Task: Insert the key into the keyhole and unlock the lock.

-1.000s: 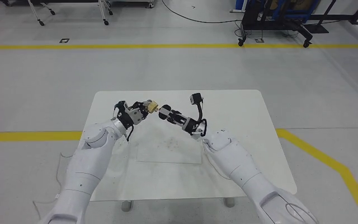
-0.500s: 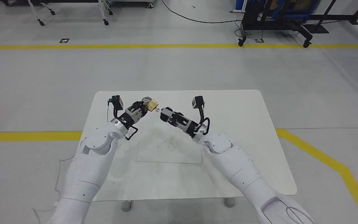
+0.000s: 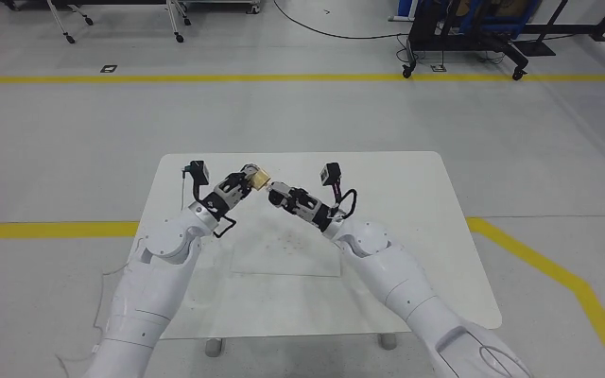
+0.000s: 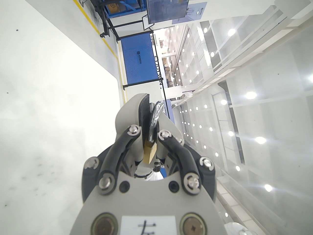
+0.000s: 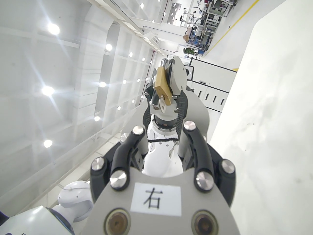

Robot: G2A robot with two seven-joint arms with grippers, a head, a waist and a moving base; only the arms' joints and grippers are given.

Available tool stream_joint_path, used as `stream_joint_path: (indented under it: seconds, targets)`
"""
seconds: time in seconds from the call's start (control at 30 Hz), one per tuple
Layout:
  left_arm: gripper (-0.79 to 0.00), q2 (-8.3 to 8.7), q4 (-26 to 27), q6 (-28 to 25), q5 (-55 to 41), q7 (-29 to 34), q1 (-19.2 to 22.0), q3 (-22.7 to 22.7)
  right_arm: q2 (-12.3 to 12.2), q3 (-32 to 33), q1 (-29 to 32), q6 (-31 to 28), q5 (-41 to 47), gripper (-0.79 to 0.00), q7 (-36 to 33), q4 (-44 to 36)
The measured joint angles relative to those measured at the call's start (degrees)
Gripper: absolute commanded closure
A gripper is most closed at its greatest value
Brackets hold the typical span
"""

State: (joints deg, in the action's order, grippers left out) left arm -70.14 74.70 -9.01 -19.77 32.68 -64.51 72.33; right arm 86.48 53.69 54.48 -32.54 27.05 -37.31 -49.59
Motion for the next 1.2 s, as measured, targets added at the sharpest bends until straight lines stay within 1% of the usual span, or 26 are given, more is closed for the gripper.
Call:
stream_joint_path:
  seconds: [0.07,0.2,0.3,0.33,0.43,0.63,0.73,0.9,1.07,1.2]
  targets:
    - [0.0,0.0,0.12,-0.1,-0.08,0.19,-0.09,0.08,0.24,-0.12,0.01,0.27,1.43,-0.237,-0.72,0.44]
    - [0.0,-0.01,0.4,-0.45,-0.53,0.9,-0.25,0.11,0.63,-0.19,-0.22,0.12,3.02,-0.212,-1.23,1.57]
    - [0.0,-0.01,0.4,-0.7,-0.95,1.5,-0.3,0.19,0.9,-0.21,-0.37,-0.34,3.95,-0.142,-1.77,2.1]
    - [0.0,-0.01,0.4,-0.75,-0.91,1.56,-0.31,0.21,0.97,-0.21,-0.37,-0.47,4.26,-0.086,-2.0,2.17]
    - [0.0,-0.01,0.48,-0.87,-0.76,1.74,-0.36,0.19,1.17,-0.15,-0.26,-0.67,5.43,0.0,-2.95,2.3]
    - [0.0,0.03,0.73,-1.8,0.52,2.07,-0.36,0.06,1.64,0.39,0.4,0.19,10.27,0.0,-5.61,2.07]
    - [0.0,0.04,1.16,-3.15,1.55,1.98,-0.46,-0.05,1.97,0.84,0.94,2.21,14.94,0.0,-8.25,1.92]
    - [0.0,0.13,2.34,-6.77,4.58,1.61,-0.95,-0.27,2.79,2.04,2.1,8.27,26.46,0.0,-13.4,1.88]
    - [0.0,0.22,3.14,-9.84,7.33,0.16,-1.55,-0.08,3.49,3.03,2.52,14.61,34.97,0.0,-16.76,2.75]
    - [0.0,0.28,3.56,-11.21,8.94,-0.77,-1.82,0.1,3.85,3.62,2.56,19.37,39.25,0.0,-18.88,3.55]
